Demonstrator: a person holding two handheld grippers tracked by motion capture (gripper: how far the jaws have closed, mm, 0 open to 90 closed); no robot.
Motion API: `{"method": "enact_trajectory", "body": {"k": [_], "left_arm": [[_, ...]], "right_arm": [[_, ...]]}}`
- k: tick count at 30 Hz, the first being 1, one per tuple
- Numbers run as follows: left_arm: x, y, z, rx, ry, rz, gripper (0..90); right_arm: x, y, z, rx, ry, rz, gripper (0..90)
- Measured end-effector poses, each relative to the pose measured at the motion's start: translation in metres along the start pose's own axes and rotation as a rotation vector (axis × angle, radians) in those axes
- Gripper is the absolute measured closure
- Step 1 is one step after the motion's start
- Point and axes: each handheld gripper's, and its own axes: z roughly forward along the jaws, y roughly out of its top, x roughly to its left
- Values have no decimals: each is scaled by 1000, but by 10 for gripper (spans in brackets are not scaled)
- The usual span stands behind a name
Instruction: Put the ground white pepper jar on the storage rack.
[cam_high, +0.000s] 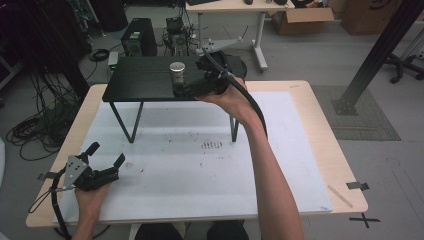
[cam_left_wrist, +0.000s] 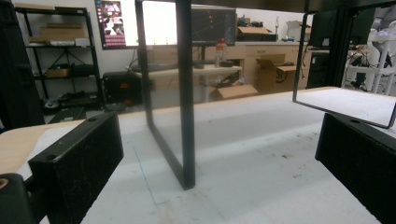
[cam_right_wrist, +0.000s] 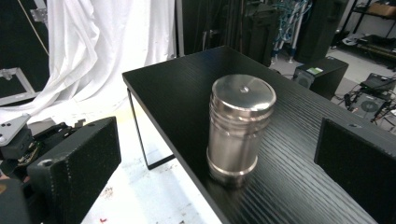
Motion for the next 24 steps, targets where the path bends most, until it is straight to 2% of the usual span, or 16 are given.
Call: {"method": "enact_trajectory", "body": {"k": [11,24], "left_arm": [[0,0,0,3,1,1,13],[0,0,1,6,1,1,14]], "right_arm": [[0,-26,-33,-16,-57,15,6],[0,-60,-60,-31,-114,40,8]]}}
